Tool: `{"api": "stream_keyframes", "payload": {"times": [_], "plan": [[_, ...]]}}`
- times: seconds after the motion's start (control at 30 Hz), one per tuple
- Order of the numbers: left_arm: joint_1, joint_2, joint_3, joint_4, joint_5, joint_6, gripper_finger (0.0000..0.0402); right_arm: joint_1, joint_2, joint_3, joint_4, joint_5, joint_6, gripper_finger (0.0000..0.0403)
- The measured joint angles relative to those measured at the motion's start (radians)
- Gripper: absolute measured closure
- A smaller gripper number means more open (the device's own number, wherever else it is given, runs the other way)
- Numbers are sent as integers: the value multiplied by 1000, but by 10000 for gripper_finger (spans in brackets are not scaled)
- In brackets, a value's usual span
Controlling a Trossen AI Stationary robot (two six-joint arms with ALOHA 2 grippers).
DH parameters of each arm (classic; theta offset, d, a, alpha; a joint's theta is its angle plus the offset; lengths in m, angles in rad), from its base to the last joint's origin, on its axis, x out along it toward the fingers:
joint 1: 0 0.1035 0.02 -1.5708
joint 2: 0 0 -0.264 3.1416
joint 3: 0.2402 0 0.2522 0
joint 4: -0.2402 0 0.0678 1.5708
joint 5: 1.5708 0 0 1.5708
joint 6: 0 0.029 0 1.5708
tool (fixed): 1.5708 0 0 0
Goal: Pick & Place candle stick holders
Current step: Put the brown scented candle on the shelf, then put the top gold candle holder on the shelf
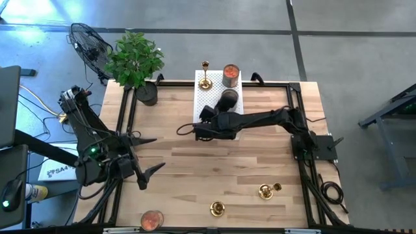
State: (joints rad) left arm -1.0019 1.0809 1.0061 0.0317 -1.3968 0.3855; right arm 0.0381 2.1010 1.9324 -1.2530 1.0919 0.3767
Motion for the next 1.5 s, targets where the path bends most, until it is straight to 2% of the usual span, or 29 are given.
{"api": "stream_keyframes", "payload": {"times": [0.23, 0.47, 0.63, 0.87, 1.03, 1.17, 1.3, 1.4, 1.5], "plan": [[0, 0, 0, -15, 3, -24, 5, -14, 0, 0, 13, 70, -67, 258], [0, 0, 0, -36, 4, -36, 5, 25, 0, 0, 55, 72, -102, 258], [0, 0, 0, -35, 4, -43, 5, 118, -19, 0, 85, -26, -167, 258], [0, 0, 0, -37, 4, -55, 5, 338, -141, 0, 92, -193, -156, 258], [0, 0, 0, -88, 34, -86, 5, 505, -267, 0, 91, -366, -43, 258], [0, 0, 0, -145, 130, -121, 5, 614, -340, 0, 90, -493, 92, 258], [0, 0, 0, -186, 279, -129, 5, 713, -384, 0, 53, -554, 194, 258], [0, 0, 0, -216, 374, -129, 5, 781, -414, 0, -19, -583, 339, 258], [0, 0, 0, -221, 400, -129, 5, 839, -437, 0, -114, -614, 538, 258]]}}
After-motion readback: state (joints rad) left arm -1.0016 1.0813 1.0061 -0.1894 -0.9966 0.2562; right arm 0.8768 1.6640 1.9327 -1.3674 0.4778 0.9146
